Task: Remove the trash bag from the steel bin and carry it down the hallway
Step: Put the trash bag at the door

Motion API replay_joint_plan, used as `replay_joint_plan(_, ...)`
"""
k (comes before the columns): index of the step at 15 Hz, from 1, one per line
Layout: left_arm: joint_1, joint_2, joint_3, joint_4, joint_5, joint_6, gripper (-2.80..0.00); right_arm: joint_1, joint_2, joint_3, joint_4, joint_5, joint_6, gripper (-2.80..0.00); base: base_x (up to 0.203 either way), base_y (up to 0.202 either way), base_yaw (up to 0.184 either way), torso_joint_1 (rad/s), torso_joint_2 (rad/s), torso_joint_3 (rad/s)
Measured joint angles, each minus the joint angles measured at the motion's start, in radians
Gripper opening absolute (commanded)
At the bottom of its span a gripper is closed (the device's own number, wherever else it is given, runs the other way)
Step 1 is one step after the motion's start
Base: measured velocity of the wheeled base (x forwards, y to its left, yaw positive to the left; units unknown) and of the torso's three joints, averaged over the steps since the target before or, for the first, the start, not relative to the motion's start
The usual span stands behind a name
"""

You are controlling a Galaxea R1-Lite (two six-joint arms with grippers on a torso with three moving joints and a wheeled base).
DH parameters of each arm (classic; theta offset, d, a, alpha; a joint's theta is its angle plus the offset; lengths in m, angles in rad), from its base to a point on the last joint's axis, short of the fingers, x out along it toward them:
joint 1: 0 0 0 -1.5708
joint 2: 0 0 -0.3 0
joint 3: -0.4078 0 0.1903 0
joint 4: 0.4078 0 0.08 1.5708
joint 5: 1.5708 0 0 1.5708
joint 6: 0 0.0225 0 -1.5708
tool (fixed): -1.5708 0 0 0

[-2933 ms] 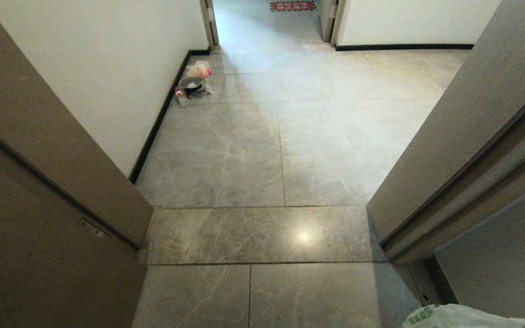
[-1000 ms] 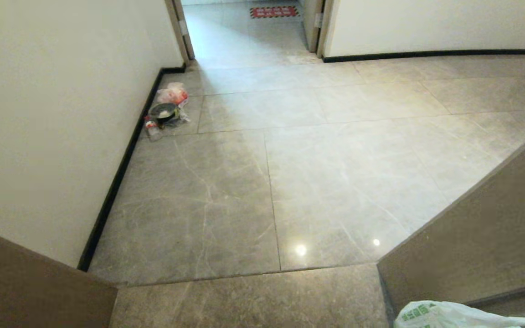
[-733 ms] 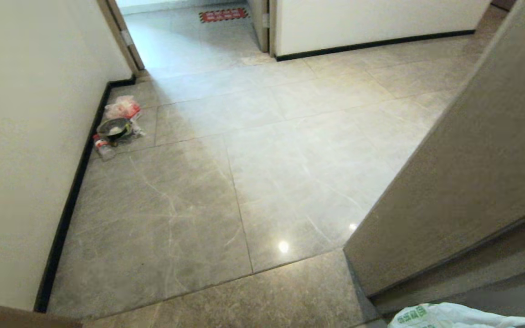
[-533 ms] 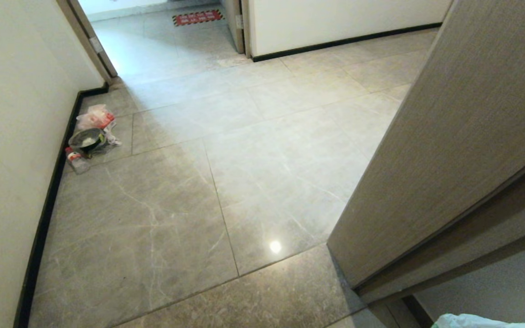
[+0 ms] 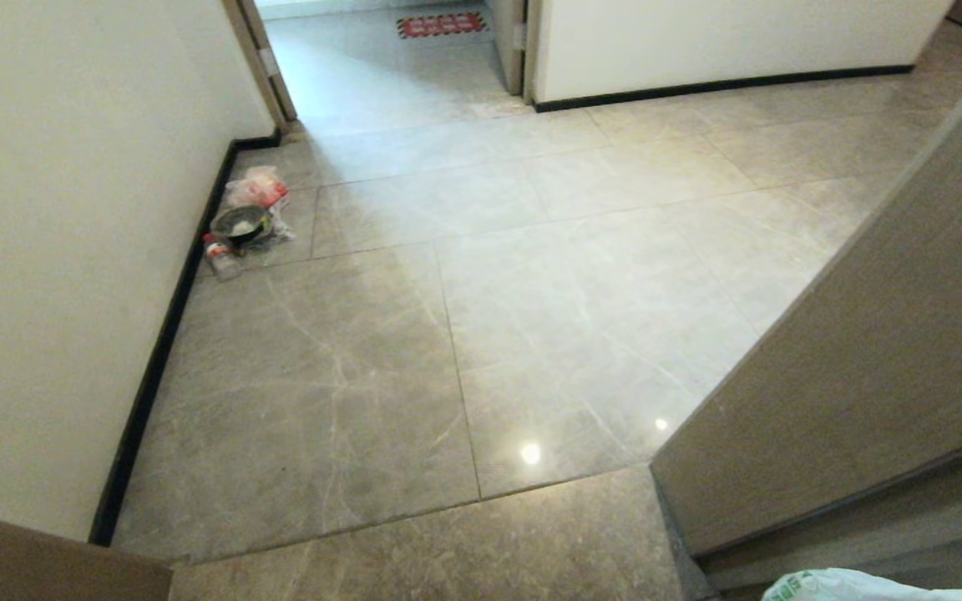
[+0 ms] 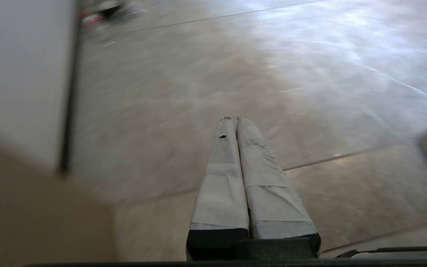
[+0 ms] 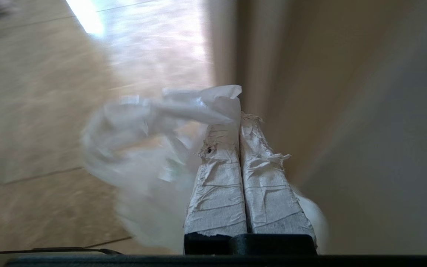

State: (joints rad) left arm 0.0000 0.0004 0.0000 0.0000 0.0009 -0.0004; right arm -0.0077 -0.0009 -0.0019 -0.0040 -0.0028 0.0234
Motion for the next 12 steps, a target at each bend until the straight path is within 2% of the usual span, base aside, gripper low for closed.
replay_joint_plan(7,0.000,0.000,0.000,0.001,0.000,0.000,-2.80,0.000,0.000,0.001,-0.001,0.000,0.002,-2.80,0.003,-0.017,0.159,0.005,0.00,0.002)
replay_joint_plan(9,0.000,0.000,0.000,0.000,0.000,-0.001,-2.80,0.000,0.000,0.001,-0.001,0.000,0.002,-2.80,0.001,-0.009,0.077,0.001,0.00,0.001)
replay_joint_plan(12,0.000,0.000,0.000,0.000,0.000,0.000,-2.80,0.000,0.000,0.001,-0.002,0.001,0.003,-2.80,0.000,0.000,0.000,0.000,0.00,0.000)
